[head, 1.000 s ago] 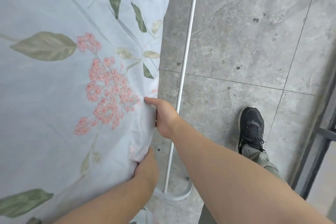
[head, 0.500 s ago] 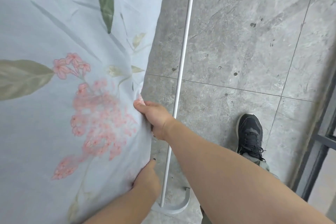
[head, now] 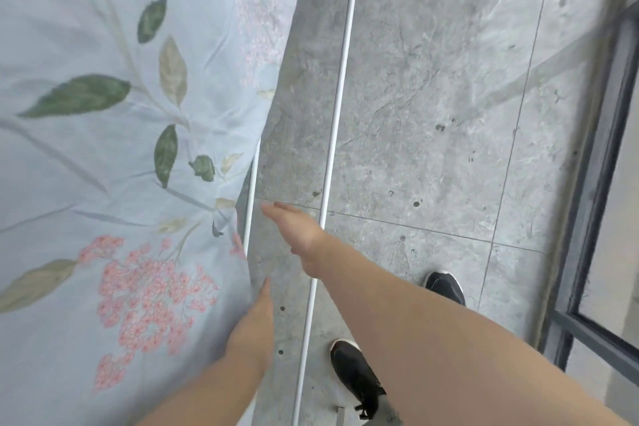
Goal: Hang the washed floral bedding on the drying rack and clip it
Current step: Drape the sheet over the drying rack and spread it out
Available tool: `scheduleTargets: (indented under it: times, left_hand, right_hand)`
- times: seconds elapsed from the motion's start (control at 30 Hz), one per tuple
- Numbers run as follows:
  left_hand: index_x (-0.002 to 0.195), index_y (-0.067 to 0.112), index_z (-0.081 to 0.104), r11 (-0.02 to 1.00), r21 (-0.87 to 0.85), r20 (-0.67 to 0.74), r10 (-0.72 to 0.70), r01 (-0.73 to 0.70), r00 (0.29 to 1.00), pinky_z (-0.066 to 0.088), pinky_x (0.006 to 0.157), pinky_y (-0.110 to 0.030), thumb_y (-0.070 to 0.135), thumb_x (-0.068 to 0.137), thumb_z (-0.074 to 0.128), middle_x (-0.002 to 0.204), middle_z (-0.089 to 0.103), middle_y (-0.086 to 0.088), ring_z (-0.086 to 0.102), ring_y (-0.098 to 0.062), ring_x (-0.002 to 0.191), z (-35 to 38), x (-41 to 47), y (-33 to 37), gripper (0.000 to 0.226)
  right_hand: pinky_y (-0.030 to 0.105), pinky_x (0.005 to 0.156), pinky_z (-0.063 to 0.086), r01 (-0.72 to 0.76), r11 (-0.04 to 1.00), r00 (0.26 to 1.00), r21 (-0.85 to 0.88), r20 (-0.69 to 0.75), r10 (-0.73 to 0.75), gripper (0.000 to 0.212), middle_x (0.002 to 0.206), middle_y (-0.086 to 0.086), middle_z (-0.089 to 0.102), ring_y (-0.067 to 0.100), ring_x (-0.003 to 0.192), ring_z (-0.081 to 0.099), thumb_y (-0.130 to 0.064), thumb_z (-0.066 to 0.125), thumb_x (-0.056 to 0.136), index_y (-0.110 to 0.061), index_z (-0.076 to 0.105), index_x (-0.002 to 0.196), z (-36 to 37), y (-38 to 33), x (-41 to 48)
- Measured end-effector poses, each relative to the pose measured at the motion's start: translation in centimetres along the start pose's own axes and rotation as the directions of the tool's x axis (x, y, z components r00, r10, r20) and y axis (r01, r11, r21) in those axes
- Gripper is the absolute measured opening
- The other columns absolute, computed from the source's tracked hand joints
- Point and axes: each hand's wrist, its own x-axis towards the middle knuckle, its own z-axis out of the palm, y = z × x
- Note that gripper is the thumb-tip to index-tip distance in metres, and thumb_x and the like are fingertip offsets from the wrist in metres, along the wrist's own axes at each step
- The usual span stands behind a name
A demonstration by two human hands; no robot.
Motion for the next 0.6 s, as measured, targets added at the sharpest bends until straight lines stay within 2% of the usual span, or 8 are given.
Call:
scheduleTargets:
  times: [0.03, 0.07, 0.13, 0.2, 0.3, 0.37, 0.43, 0.6]
  left_hand:
    - [0.151, 0.026, 0.042, 0.999, -0.015, -0.055, 0.051, -0.052, 0.997, -0.013, 0.097, -0.085, 0.041, 0.104, 0.039, 0.151, 0.047, -0.009, 0.029, -0.040, 0.146, -0.5, -0.5, -1.5, 0.050]
    - [0.153, 0.011, 0.036, 0.990, -0.088, -0.121, 0.095, -0.106, 0.988, -0.015, 0.088, -0.089, 0.041, 0.102, 0.042, 0.154, 0.035, -0.025, 0.019, -0.056, 0.144, -0.8, -0.9, -3.7, 0.059]
    - [0.152, 0.002, 0.033, 0.993, -0.042, -0.094, 0.107, -0.111, 0.990, -0.019, 0.081, -0.090, 0.040, 0.102, 0.044, 0.154, 0.027, -0.033, 0.013, -0.063, 0.140, -2.2, -2.9, -10.4, 0.063]
    - [0.153, 0.000, 0.029, 0.996, -0.087, -0.177, -0.001, -0.015, 0.984, -0.015, 0.085, -0.090, 0.044, 0.102, 0.043, 0.154, 0.024, -0.036, 0.012, -0.065, 0.139, -2.9, -2.3, -15.1, 0.068]
    - [0.155, 0.005, 0.027, 0.999, 0.035, -0.199, -0.025, 0.033, 0.980, -0.009, 0.092, -0.089, 0.049, 0.100, 0.042, 0.157, 0.022, -0.033, 0.011, -0.065, 0.139, -3.8, -1.1, -21.3, 0.071]
    - [0.156, 0.009, 0.028, 0.994, 0.103, -0.183, -0.011, 0.030, 0.983, -0.009, 0.092, -0.089, 0.050, 0.100, 0.043, 0.158, 0.022, -0.030, 0.010, -0.063, 0.141, -4.3, 0.2, -26.1, 0.071]
    - [0.157, 0.011, 0.026, 0.985, 0.172, -0.163, 0.005, 0.023, 0.987, -0.011, 0.090, -0.089, 0.050, 0.099, 0.044, 0.160, 0.022, -0.027, 0.009, -0.059, 0.144, -4.5, 2.2, -29.2, 0.072]
    - [0.159, 0.014, 0.020, 0.995, 0.101, -0.115, 0.013, -0.002, 0.993, -0.006, 0.105, -0.081, 0.053, 0.097, 0.043, 0.164, 0.018, -0.019, 0.005, -0.050, 0.149, -4.0, 5.8, -38.3, 0.077]
  right_hand:
    - [0.034, 0.115, 0.027, 0.014, 1.000, 0.999, 0.012, -0.032, -0.014, 0.062, 0.157, -0.001, 0.037, 0.019, 0.143, 0.036, -0.048, 0.049, 0.101, -0.020, 0.033, 0.154, -0.6, -1.0, -0.5]
    - [0.036, 0.117, 0.028, 0.039, 0.999, 0.997, 0.023, -0.065, -0.037, 0.060, 0.156, -0.002, 0.039, 0.019, 0.142, 0.038, -0.048, 0.047, 0.101, -0.019, 0.037, 0.153, -1.6, -3.1, -1.2]
    - [0.043, 0.119, 0.028, 0.061, 0.997, 0.991, 0.054, -0.125, -0.054, 0.060, 0.154, -0.002, 0.041, 0.020, 0.141, 0.040, -0.052, 0.045, 0.101, -0.019, 0.040, 0.150, -2.9, -5.8, -1.7]
    - [0.045, 0.118, 0.030, 0.073, 0.993, 0.983, 0.095, -0.175, -0.055, 0.064, 0.152, -0.001, 0.045, 0.022, 0.138, 0.043, -0.056, 0.045, 0.099, -0.018, 0.041, 0.150, -4.8, -10.0, -2.9]
    - [0.044, 0.114, 0.038, 0.112, 0.984, 0.966, 0.135, -0.246, -0.077, 0.060, 0.143, 0.005, 0.055, 0.026, 0.130, 0.052, -0.054, 0.046, 0.099, -0.013, 0.050, 0.143, -7.0, -15.5, -3.4]
    - [0.044, 0.111, 0.041, 0.128, 0.982, 0.957, 0.140, -0.278, -0.086, 0.054, 0.138, 0.006, 0.059, 0.027, 0.127, 0.055, -0.051, 0.046, 0.100, -0.012, 0.056, 0.135, -8.3, -19.3, -3.4]
    - [0.042, 0.110, 0.042, 0.142, 0.976, 0.956, 0.167, -0.280, -0.091, 0.055, 0.137, 0.002, 0.058, 0.022, 0.124, 0.055, -0.052, 0.046, 0.100, -0.014, 0.053, 0.139, -9.2, -22.2, -2.7]
    - [0.039, 0.106, 0.044, 0.186, 0.965, 0.942, 0.187, -0.312, -0.121, 0.054, 0.135, 0.001, 0.058, 0.020, 0.120, 0.056, -0.055, 0.045, 0.100, -0.016, 0.053, 0.136, -10.6, -29.9, -0.2]
